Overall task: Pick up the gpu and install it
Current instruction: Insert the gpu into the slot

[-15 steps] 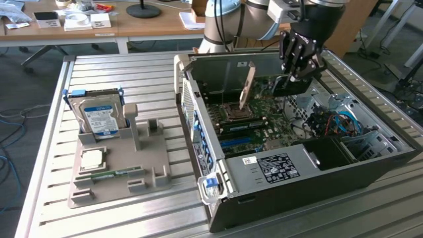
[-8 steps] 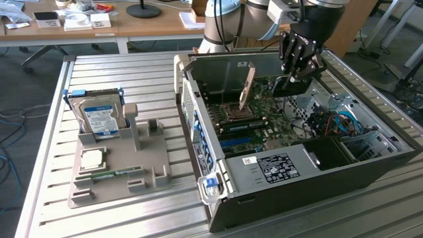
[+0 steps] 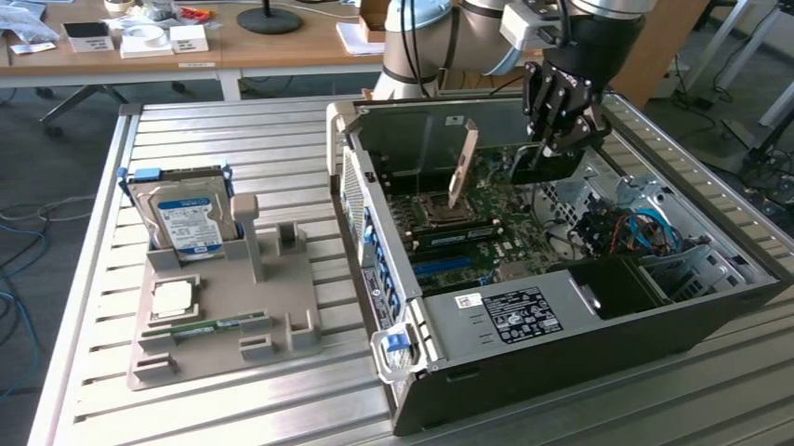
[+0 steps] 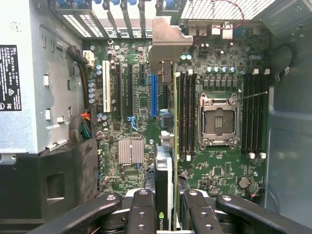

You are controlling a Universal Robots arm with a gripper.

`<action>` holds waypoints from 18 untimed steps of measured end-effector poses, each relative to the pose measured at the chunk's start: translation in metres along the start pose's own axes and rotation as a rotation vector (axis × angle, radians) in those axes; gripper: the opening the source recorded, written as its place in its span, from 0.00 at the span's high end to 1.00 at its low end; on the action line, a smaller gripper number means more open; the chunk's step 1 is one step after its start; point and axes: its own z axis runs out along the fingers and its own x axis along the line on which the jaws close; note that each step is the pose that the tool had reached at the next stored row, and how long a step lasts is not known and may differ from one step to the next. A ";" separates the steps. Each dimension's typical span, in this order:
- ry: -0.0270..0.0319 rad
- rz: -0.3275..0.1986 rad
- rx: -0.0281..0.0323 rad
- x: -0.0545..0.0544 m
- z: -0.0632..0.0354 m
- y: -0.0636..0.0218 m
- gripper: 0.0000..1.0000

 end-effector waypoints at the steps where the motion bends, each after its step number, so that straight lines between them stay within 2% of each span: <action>1: 0.0001 0.000 0.0000 0.000 0.0000 0.0000 0.73; 18: 0.0001 0.000 0.0000 0.000 0.0067 0.0001 0.73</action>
